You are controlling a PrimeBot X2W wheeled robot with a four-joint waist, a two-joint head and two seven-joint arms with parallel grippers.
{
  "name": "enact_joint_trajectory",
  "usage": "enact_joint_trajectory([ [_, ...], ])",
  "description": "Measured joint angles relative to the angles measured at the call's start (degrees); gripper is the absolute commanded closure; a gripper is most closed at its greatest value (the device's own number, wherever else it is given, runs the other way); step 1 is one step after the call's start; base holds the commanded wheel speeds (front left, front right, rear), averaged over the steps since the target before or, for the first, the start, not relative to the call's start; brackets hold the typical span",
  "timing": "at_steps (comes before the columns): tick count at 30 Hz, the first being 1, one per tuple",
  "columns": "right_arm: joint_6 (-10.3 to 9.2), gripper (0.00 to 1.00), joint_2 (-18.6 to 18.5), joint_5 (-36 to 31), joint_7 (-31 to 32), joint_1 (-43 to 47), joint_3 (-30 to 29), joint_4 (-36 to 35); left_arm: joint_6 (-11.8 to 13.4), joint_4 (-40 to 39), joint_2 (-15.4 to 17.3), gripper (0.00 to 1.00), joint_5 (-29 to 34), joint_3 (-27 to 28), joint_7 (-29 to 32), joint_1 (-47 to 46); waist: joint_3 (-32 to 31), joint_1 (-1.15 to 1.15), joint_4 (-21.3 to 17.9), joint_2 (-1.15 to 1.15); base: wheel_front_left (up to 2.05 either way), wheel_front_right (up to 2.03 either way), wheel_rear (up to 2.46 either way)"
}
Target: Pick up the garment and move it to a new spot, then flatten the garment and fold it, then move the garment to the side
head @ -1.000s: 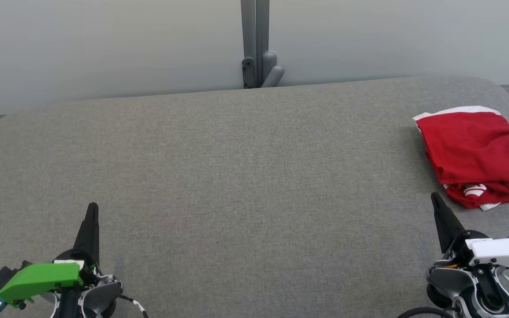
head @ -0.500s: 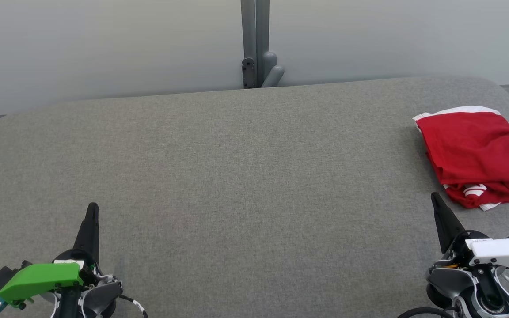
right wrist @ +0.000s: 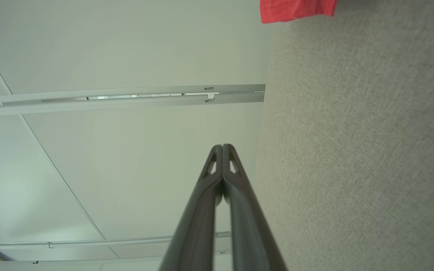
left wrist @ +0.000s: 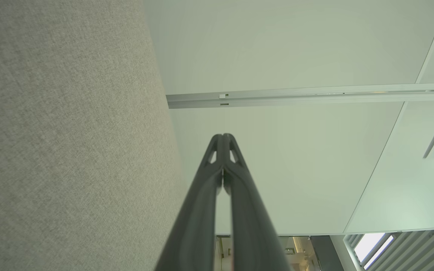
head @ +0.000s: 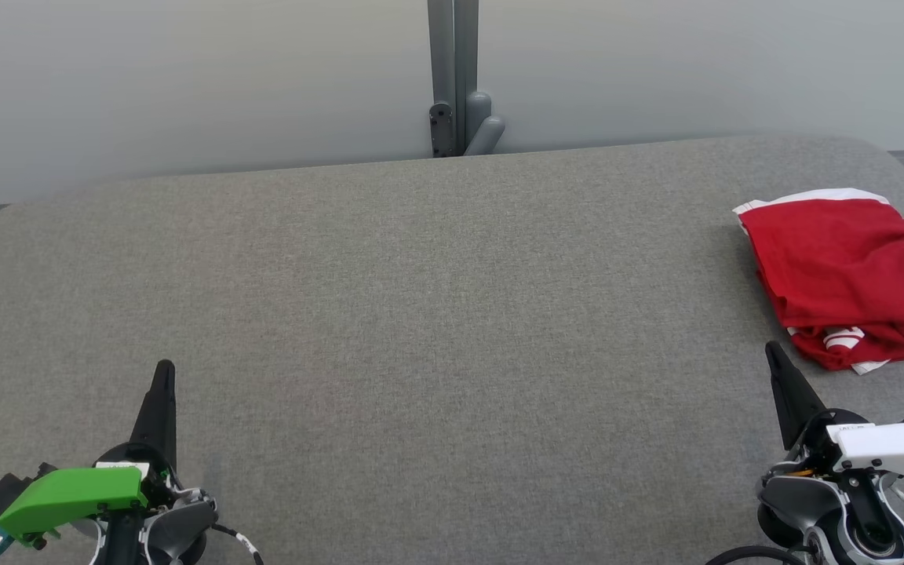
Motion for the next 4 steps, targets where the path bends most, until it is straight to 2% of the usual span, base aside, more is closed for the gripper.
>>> enact_joint_trajectory([
  [4, 0.0, 1.0, 0.0, 0.01, 0.0, 0.0, 0.0, 0.0, 0.0, 0.0, 0.0, 1.0, -0.03, 0.0, 0.0, 0.0, 0.0, 0.0, 0.0, 0.0, 0.0, 0.0, 0.0],
])
